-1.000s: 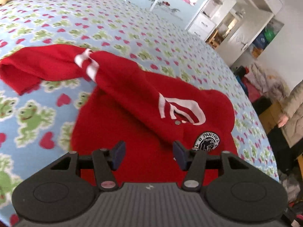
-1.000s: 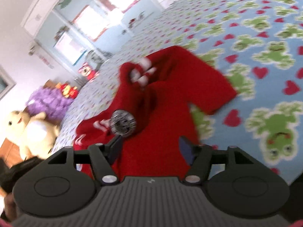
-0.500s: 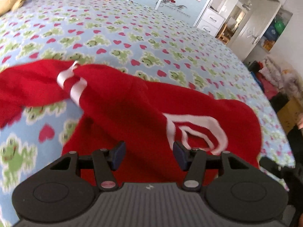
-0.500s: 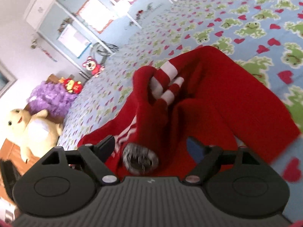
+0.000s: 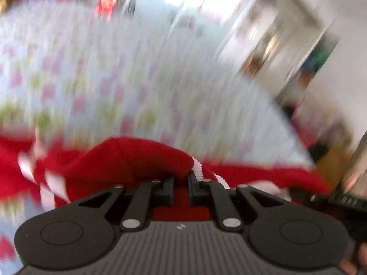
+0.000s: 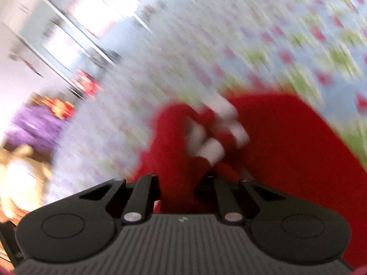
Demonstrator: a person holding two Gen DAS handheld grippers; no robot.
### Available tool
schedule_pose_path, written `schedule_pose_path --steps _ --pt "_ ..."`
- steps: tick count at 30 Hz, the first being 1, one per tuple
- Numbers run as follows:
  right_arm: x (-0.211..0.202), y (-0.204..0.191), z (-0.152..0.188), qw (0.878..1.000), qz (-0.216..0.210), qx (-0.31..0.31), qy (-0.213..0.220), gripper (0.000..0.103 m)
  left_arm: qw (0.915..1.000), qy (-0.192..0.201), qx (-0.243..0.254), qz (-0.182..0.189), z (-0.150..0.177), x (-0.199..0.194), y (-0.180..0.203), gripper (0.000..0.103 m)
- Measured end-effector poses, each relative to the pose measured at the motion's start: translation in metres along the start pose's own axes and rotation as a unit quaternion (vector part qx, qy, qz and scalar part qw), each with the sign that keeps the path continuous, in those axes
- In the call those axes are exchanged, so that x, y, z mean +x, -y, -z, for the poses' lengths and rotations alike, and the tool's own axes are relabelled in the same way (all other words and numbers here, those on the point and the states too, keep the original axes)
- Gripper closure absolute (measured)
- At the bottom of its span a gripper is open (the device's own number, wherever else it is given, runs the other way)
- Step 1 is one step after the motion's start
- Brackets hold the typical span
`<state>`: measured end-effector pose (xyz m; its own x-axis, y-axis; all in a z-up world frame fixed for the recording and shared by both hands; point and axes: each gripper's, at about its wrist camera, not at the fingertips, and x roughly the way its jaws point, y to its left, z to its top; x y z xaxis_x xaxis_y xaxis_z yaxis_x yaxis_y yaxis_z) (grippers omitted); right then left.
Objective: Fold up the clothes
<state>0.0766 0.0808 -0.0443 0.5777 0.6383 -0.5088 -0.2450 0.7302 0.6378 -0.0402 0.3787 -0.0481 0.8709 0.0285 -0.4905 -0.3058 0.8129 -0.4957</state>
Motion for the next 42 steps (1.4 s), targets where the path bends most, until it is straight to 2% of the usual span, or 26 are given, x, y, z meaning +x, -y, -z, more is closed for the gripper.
schedule_pose_path --steps 2,3,4,5,6,7,8,10,12,15,16,18,20,21,23,24,26,30,34,36,38,40,42 --pt "-0.007 -0.013 -0.007 0.998 -0.045 -0.020 0.037 0.092 0.9977 0.057 -0.034 0.013 -0.019 -0.019 -0.008 0.092" --pt "-0.006 -0.018 -0.006 0.997 -0.053 -0.035 0.048 0.087 0.9968 0.065 -0.047 0.002 -0.021 -0.022 -0.014 0.089" --pt "0.001 -0.020 0.000 0.997 -0.043 -0.052 0.040 0.071 0.9959 0.069 -0.059 -0.010 -0.023 -0.024 -0.020 0.088" --pt "0.009 -0.020 0.008 0.997 -0.028 -0.069 0.026 0.061 0.9973 0.036 -0.054 -0.033 -0.018 -0.017 -0.026 0.082" --pt "0.016 -0.016 0.016 0.998 -0.003 -0.070 -0.001 0.049 0.9972 0.003 -0.050 -0.055 -0.013 -0.011 -0.033 0.064" --pt "0.023 -0.009 0.024 0.997 0.026 -0.066 -0.032 0.049 0.9952 -0.032 -0.053 -0.076 -0.001 -0.007 -0.042 0.062" --pt "0.022 0.002 0.035 0.996 0.046 -0.055 -0.047 0.049 0.9932 -0.051 -0.058 -0.088 0.012 -0.008 -0.051 0.062" --pt "0.001 0.028 0.055 0.998 0.052 -0.037 -0.028 0.046 0.9911 -0.066 -0.066 -0.095 0.042 -0.022 -0.065 0.060" --pt "-0.028 0.052 0.069 0.998 0.063 -0.024 -0.002 0.039 0.9913 -0.064 -0.067 -0.094 0.067 -0.045 -0.070 0.059" --pt "-0.065 0.081 0.083 0.995 0.097 -0.029 0.026 0.036 0.9922 -0.052 -0.054 -0.100 0.103 -0.079 -0.069 0.047" --pt "-0.075 0.089 0.088 0.993 0.108 -0.041 0.027 0.034 0.9921 -0.051 -0.045 -0.106 0.113 -0.087 -0.066 0.044" --pt "-0.083 0.101 0.101 0.990 0.123 -0.066 -0.002 0.032 0.9917 -0.058 -0.024 -0.112 0.130 -0.099 -0.058 0.044" --pt "-0.089 0.109 0.119 0.989 0.114 -0.094 -0.018 0.033 0.9913 -0.062 -0.013 -0.115 0.138 -0.106 -0.049 0.042" --pt "-0.092 0.108 0.126 0.988 0.112 -0.109 -0.018 0.039 0.9913 -0.064 -0.008 -0.115 0.140 -0.109 -0.044 0.042" --pt "-0.095 0.104 0.136 0.987 0.108 -0.118 -0.029 0.087 0.9916 -0.063 -0.002 -0.113 0.140 -0.112 -0.039 0.042" --pt "-0.092 0.108 0.136 0.991 0.081 -0.091 -0.057 0.103 0.9920 -0.060 0.001 -0.111 0.138 -0.113 -0.037 0.042" --pt "-0.099 0.107 0.147 0.994 0.045 -0.067 -0.076 0.103 0.9941 -0.052 0.009 -0.095 0.134 -0.119 -0.031 0.042" --pt "-0.140 0.091 0.182 0.992 0.000 -0.084 -0.092 0.103 0.9960 -0.040 0.027 -0.075 0.134 -0.141 -0.018 0.042" --pt "-0.177 0.090 0.190 0.993 -0.010 -0.085 -0.083 0.103 0.9952 -0.056 0.048 -0.064 0.142 -0.139 -0.013 0.042" --pt "-0.183 0.096 0.176 0.996 0.009 -0.078 -0.051 0.102 0.9942 -0.066 0.048 -0.070 0.146 -0.135 -0.012 0.042" --pt "-0.187 0.104 0.152 0.998 0.029 -0.048 -0.005 0.090 0.9939 -0.071 0.045 -0.071 0.150 -0.134 -0.012 0.042" --pt "-0.182 0.115 0.130 0.995 0.072 -0.053 0.041 0.046 0.9938 -0.073 0.045 -0.071 0.152 -0.135 -0.011 0.042" --pt "-0.173 0.128 0.110 0.988 0.116 -0.069 0.071 0.032 0.9939 -0.071 0.047 -0.070 0.153 -0.136 -0.009 0.042"
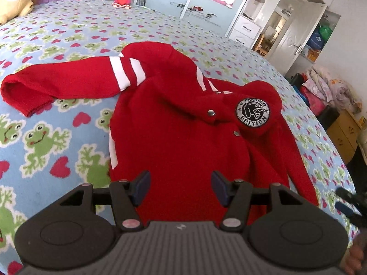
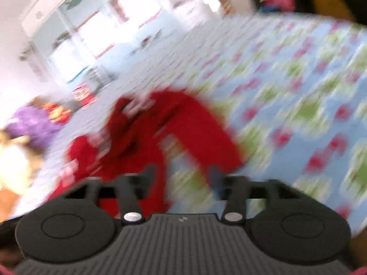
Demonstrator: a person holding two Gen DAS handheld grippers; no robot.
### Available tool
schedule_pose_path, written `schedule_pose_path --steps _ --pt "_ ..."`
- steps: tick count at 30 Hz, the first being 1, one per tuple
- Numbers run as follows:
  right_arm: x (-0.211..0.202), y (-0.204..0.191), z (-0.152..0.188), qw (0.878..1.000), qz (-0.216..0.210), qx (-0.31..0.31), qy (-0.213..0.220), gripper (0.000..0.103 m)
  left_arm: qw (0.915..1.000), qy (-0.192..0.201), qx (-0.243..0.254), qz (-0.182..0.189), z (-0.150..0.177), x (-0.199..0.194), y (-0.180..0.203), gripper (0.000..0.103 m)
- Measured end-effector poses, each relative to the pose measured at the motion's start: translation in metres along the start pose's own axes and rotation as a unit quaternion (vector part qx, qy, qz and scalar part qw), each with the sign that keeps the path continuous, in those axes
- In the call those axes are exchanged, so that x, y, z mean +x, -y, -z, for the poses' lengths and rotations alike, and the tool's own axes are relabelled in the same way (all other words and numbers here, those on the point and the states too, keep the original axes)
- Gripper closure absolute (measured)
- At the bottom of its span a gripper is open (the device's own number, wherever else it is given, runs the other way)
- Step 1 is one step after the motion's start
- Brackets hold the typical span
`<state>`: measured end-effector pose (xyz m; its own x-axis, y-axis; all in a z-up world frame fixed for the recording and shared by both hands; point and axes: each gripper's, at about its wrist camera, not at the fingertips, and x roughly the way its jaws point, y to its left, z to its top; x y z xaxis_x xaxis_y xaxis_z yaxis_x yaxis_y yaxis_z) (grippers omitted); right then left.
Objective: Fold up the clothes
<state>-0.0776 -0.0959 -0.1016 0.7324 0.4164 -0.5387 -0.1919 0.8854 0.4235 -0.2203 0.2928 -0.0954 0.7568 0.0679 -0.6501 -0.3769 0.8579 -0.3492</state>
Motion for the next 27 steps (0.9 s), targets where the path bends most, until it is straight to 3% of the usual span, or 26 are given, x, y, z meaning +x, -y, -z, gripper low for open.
schedule_pose_path --steps 2,5,6,8,9,10,14,17,19,21,23,25,27 --pt "0.027 0.010 -0.010 0.999 0.037 -0.030 -0.009 0.032 1.0000 0.000 0.000 -0.005 -0.001 0.000 0.000 0.041" --pt "0.073 0.020 -0.010 0.993 0.086 -0.051 -0.055 0.034 0.9998 -0.007 -0.009 -0.016 -0.001 0.002 -0.001 0.041" --pt "0.083 0.020 -0.009 0.992 0.092 -0.054 -0.061 0.043 0.9996 -0.011 -0.015 -0.019 -0.001 0.003 -0.002 0.041" --pt "0.089 0.017 -0.012 0.994 0.069 -0.056 -0.068 0.093 0.9993 -0.017 -0.024 -0.024 -0.002 0.004 -0.005 0.041" --pt "0.089 0.018 -0.014 0.995 0.055 -0.047 -0.074 0.101 0.9991 -0.018 -0.028 -0.027 -0.002 0.005 -0.006 0.041" --pt "0.088 0.018 -0.020 0.995 0.049 -0.043 -0.070 0.102 0.9992 -0.016 -0.027 -0.026 -0.003 0.003 -0.006 0.041" --pt "0.058 0.045 -0.076 0.997 0.074 0.000 0.022 0.102 0.9995 -0.003 -0.024 -0.019 -0.006 -0.007 -0.007 0.041" --pt "0.024 0.089 -0.116 0.983 0.156 0.033 0.094 0.102 0.9995 0.009 -0.027 -0.012 -0.006 -0.012 -0.008 0.041" --pt "0.010 0.109 -0.126 0.974 0.204 0.030 0.098 0.099 0.9994 0.008 -0.033 -0.005 -0.005 -0.009 -0.009 0.041" --pt "-0.002 0.117 -0.122 0.974 0.211 0.024 0.085 0.093 0.9994 0.006 -0.035 0.000 -0.003 -0.005 -0.007 0.041" --pt "-0.016 0.106 -0.109 0.973 0.210 0.004 0.101 0.086 0.9993 0.004 -0.036 0.003 -0.003 -0.001 -0.004 0.041" --pt "-0.023 0.083 -0.097 0.977 0.179 -0.008 0.114 0.055 0.9994 -0.001 -0.033 0.005 -0.003 0.003 -0.002 0.041" --pt "-0.015 0.049 -0.091 0.986 0.124 -0.017 0.111 0.041 0.9995 -0.001 -0.031 0.005 -0.004 0.003 -0.002 0.041"
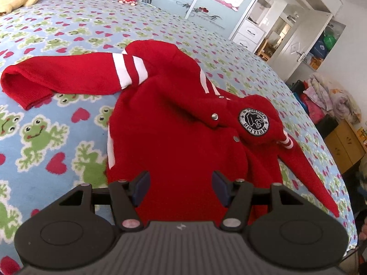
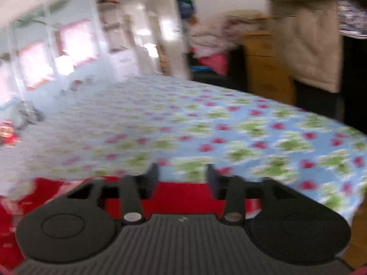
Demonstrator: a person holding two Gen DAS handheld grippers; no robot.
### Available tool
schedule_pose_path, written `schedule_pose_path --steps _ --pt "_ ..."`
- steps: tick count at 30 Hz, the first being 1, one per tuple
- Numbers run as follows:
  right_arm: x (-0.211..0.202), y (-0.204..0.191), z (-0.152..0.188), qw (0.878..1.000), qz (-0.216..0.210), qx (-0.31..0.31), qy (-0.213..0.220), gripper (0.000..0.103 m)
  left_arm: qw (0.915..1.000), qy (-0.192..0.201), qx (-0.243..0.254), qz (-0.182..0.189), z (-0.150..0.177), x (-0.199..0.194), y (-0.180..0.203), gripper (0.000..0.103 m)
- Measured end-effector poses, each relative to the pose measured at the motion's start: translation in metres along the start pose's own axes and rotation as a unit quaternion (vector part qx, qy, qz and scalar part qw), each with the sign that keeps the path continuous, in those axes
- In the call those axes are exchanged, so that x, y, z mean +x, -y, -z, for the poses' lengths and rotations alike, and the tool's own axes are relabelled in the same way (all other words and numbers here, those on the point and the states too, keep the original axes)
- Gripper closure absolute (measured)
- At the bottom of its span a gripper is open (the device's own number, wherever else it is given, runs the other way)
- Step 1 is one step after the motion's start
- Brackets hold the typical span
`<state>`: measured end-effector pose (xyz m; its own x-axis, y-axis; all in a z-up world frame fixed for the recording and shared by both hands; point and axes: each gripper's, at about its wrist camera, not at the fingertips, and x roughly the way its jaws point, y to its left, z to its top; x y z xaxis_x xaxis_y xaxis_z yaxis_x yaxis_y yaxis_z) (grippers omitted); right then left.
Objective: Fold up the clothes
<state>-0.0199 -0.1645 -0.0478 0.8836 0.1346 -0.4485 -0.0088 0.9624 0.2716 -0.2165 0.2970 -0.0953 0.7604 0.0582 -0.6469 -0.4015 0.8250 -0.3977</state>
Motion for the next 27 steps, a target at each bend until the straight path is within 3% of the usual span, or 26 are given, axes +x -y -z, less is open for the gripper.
schedule_pose_path --steps 3,6,10,14,16,18,21,23,26,27 --pt "0.023 -0.054 0.005 0.995 -0.086 -0.015 -0.041 0.037 1.0000 0.005 -0.004 -0.003 -0.002 -0.002 -0.006 0.040" --pt "0.060 -0.111 0.012 0.987 -0.131 -0.029 -0.087 0.033 0.9999 0.006 -0.013 -0.006 -0.002 -0.002 -0.014 0.040" --pt "0.104 -0.182 0.027 0.979 -0.141 -0.052 -0.135 0.032 1.0000 0.006 0.003 -0.005 -0.001 -0.001 -0.016 0.039" --pt "0.150 -0.225 0.046 0.972 -0.135 -0.058 -0.181 0.036 0.9998 0.001 0.020 -0.003 0.000 0.003 -0.015 0.038" --pt "0.171 -0.234 0.049 0.968 -0.117 -0.068 -0.211 0.099 0.9998 -0.003 0.020 0.000 0.000 0.004 -0.017 0.038" --pt "0.179 -0.230 0.042 0.971 -0.097 -0.050 -0.214 0.098 0.9998 -0.004 0.018 0.005 0.000 0.004 -0.020 0.038" --pt "0.174 -0.207 0.016 0.982 -0.076 0.008 -0.170 0.098 0.9998 0.002 0.016 0.013 -0.002 0.001 -0.023 0.038" --pt "0.166 -0.198 0.009 0.982 -0.090 0.014 -0.165 0.097 0.9997 0.008 0.014 0.020 -0.004 0.001 -0.023 0.038" --pt "0.136 -0.191 0.017 0.979 -0.122 0.001 -0.164 0.087 0.9995 0.012 0.013 0.026 -0.004 -0.001 -0.020 0.038" --pt "0.122 -0.189 0.021 0.979 -0.130 0.000 -0.159 0.072 0.9995 0.012 0.013 0.027 -0.003 -0.002 -0.019 0.038"
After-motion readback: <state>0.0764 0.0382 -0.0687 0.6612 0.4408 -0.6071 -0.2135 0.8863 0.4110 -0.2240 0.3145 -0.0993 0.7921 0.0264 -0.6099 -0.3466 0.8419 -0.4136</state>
